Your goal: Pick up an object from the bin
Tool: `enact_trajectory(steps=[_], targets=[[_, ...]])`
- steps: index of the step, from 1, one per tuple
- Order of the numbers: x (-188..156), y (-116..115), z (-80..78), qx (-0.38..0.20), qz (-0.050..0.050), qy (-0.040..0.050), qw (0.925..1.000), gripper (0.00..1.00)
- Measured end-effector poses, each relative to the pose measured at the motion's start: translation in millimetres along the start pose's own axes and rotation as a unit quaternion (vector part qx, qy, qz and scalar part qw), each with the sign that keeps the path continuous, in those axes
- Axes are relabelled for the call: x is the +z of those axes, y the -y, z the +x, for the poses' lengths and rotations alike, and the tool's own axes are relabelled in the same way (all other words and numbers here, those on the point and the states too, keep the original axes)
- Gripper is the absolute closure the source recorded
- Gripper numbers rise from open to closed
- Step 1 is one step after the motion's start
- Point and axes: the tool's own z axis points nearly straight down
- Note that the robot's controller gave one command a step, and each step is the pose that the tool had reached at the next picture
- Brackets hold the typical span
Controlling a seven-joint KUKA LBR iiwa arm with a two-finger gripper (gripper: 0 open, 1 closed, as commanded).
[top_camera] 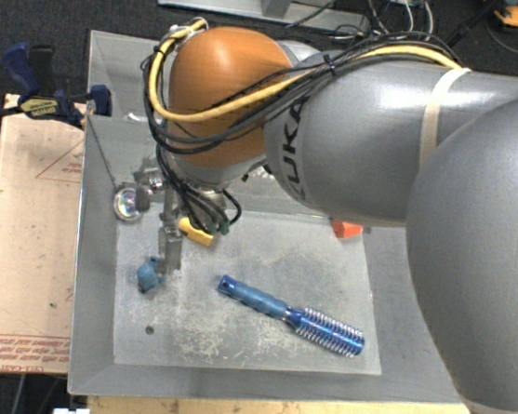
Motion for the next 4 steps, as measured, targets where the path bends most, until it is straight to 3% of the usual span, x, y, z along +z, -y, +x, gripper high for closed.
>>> enact_trajectory(steps=[1, 2, 3, 4], targets=[[65.1, -4.4, 17.0, 0.006, 0.0, -0.0046, 1.0, 0.0], [140.2, 36.2, 0.1, -0.16, 0.0, -0.0031, 0.9872, 0.0], [137.6, 35.1, -1.3, -0.16, 0.0, -0.0009, 0.9871, 1.0], [-5.6, 31.2, -16.7, -0.149, 0.001, 0.005, 0.9889, 1.0]])
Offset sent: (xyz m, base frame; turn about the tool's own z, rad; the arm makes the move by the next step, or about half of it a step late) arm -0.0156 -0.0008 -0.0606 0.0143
